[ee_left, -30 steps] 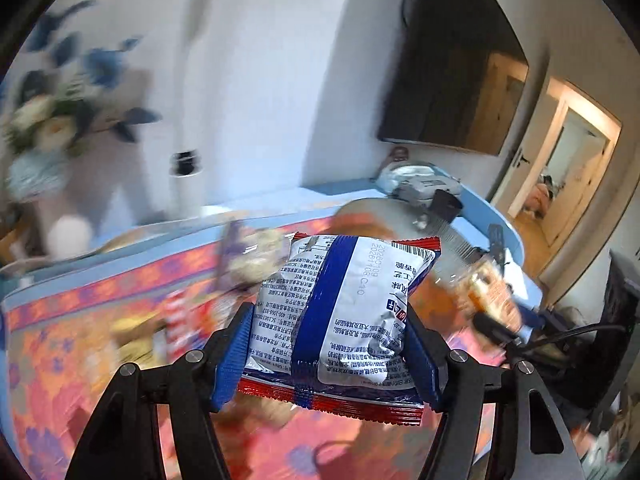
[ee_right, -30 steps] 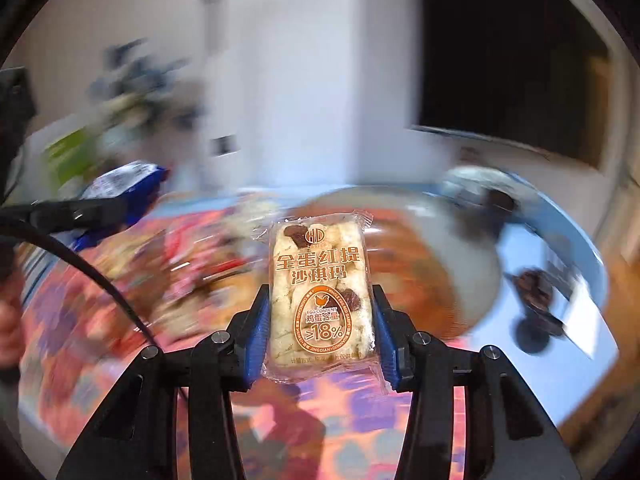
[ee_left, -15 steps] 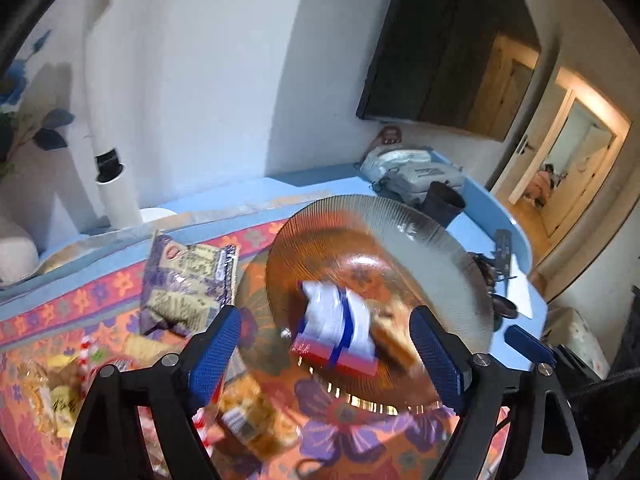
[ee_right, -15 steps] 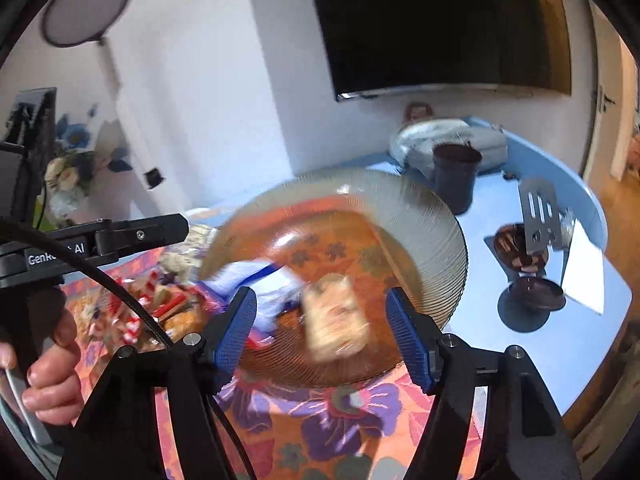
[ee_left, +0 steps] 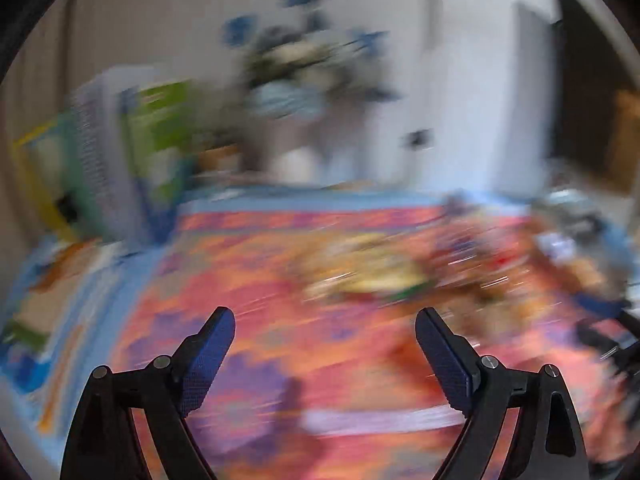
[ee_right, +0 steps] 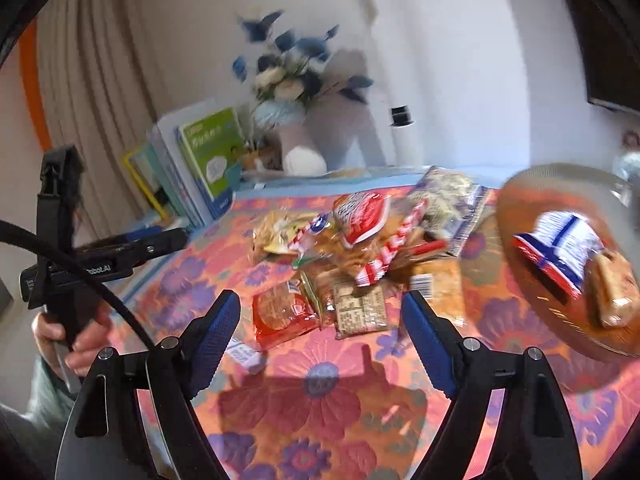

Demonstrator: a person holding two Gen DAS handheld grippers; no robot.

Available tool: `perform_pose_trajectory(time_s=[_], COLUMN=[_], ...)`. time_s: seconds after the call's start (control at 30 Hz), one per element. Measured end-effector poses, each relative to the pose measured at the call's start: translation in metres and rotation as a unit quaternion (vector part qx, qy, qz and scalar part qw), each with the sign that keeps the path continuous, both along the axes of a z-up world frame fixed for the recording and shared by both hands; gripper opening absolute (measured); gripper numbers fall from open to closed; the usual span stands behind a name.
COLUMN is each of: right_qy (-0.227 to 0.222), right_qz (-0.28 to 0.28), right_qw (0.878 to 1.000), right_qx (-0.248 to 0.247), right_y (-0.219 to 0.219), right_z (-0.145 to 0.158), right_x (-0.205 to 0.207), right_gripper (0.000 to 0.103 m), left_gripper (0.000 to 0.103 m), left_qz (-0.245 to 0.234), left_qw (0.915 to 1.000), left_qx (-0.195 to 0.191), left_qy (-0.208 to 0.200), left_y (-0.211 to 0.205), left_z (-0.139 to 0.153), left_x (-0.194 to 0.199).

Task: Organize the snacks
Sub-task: 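Carry both packs over the amber glass bowl and open both grippers, then withdraw both open grippers from the bowl back toward the snack pile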

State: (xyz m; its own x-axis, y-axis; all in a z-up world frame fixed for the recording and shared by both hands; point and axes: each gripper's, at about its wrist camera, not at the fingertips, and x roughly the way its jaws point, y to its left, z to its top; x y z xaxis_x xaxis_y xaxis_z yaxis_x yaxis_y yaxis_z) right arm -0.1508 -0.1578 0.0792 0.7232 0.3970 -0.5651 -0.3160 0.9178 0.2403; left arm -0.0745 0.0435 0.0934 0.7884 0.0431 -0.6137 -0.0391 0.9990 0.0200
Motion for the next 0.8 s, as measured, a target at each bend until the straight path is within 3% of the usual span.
perform_pose_trajectory(time_s=[0.07,0.2,0.37,0.8], right_qy=[0.010,0.051,0.052,0.053], right_qz=[-0.012,-0.036,-0.037,-0.031], right_qw=[1.000,0.998,0.998,0.998], right_qx=[-0.011,-0.016,0.003,-0.002], right_y=[0.008,0.006,-0.002,-0.001], right_z=[-0.012,-0.037,-0.038,-0.040], right_x=[0.010,0.025,0.026,0.026], right_gripper=[0.083,0.083,0.083,0.083], left_gripper=[0.090,0.090,0.090,0.090], left_qz=[0.013,0.027,0.029,0.010], left_qw=[0.9999,0.9965,0.9913,0.9957], left_qx=[-0.003,-0.077,-0.125,-0.084], left_qy=[0.008,0.022,0.031,0.037], left_y=[0.020,0.049,0.061,0.045], left_z=[-0.022,-0.049,-0.064,-0.067], left_x=[0.000,0.007,0.014,0.019])
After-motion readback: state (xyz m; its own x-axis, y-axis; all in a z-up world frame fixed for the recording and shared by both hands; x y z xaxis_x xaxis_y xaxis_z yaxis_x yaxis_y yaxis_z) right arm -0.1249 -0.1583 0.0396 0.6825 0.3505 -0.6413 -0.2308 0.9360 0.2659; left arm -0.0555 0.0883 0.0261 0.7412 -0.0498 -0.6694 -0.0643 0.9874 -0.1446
